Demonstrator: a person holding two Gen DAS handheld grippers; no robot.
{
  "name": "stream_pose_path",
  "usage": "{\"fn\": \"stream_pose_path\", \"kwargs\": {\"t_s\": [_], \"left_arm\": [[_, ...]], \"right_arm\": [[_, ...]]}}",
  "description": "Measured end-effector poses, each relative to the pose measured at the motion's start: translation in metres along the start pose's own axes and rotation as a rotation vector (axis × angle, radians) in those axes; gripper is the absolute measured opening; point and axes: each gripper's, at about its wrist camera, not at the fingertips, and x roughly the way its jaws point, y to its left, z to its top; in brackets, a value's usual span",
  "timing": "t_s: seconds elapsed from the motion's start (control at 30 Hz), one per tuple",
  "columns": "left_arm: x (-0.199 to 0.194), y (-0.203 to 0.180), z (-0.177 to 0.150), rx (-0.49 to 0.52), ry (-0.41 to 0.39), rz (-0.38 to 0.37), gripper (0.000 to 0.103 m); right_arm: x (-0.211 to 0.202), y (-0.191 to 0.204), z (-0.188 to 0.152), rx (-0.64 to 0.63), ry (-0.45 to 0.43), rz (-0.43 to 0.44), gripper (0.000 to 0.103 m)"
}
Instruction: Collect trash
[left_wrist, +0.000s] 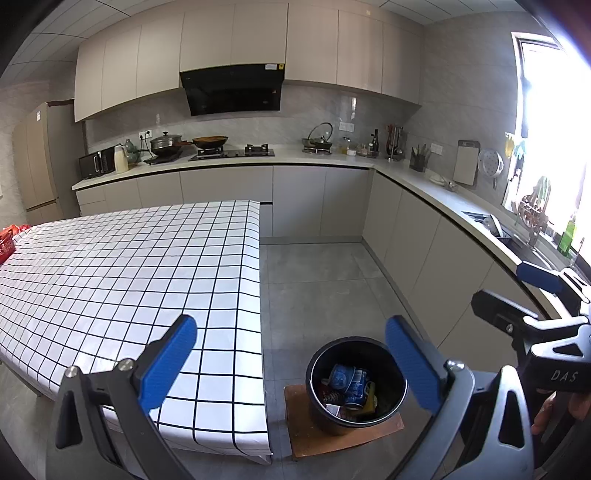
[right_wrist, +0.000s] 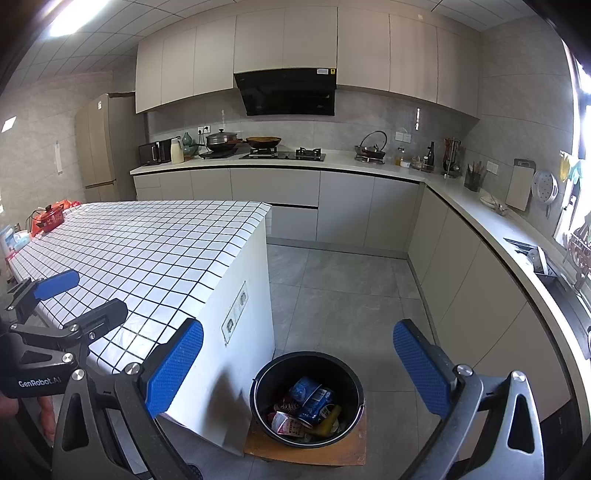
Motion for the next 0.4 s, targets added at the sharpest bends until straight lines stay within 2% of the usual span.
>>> {"fn": "stream_pose_path", "kwargs": {"t_s": [0.4], "left_arm": [[-0.0013, 0.0041, -0.0038, -0.005, -0.001, -0.026, 0.102]], "right_arm": [[-0.0029, -0.0024, -0.0015, 0.007, 0.001, -0.009, 0.103]]}}
